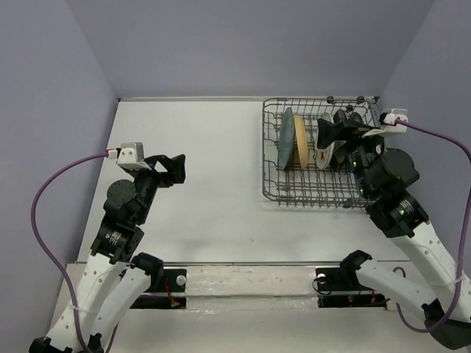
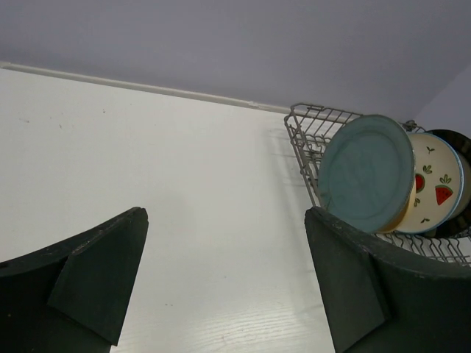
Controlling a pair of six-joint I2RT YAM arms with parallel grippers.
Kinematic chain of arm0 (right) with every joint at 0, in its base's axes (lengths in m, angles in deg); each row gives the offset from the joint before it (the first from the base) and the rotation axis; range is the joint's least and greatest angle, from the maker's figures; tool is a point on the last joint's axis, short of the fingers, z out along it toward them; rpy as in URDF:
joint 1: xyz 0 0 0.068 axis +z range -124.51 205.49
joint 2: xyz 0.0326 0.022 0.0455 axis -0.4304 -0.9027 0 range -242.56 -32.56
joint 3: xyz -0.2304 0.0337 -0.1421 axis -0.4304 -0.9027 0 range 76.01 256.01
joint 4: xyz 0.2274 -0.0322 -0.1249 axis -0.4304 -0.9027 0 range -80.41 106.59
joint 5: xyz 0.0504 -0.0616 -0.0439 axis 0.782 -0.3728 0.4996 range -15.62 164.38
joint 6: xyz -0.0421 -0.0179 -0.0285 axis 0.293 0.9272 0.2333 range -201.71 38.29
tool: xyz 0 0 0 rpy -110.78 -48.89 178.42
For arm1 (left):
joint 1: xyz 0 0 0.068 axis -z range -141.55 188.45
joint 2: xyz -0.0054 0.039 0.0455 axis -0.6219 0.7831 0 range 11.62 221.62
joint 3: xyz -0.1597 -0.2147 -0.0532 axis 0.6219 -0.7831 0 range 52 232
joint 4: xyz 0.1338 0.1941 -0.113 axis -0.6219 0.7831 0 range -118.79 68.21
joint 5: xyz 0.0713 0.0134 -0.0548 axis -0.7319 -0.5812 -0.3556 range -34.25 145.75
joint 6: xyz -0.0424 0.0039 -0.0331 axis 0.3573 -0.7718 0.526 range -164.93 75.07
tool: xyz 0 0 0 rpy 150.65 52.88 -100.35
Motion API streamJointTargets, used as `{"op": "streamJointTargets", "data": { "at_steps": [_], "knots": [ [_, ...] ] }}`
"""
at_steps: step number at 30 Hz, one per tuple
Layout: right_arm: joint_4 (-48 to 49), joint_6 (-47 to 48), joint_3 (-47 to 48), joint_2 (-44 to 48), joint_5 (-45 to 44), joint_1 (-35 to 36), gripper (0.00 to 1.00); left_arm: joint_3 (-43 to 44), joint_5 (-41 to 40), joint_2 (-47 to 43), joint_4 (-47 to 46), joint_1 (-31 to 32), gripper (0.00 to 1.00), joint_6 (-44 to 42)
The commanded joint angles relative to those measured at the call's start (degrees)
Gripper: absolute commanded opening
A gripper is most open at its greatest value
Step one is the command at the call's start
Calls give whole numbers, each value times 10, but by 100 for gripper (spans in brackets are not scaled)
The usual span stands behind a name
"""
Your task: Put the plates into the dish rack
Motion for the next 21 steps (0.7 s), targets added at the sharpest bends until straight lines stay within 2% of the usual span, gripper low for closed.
{"op": "streamJointTargets", "data": {
  "at_steps": [1, 7, 10, 14, 18, 21],
  "knots": [
    [11, 16, -23, 27, -5, 1, 100, 28, -10, 1, -17, 0, 99, 10],
    [27, -7, -48, 124, 49, 1, 100, 62, 19, -31, -23, 0, 99, 21],
    [66, -14, -75, 175, 72, 1, 100, 77, 35, -40, -31, -1, 99, 26],
    [89, -9, -104, 217, 89, 1, 99, 70, 59, -59, -56, -1, 99, 29],
    [92, -7, -116, 220, 101, 1, 99, 56, 70, -67, -73, -1, 99, 34],
    [92, -7, -113, 207, 104, 1, 99, 59, 44, -53, -55, 0, 99, 36]
  ]
}}
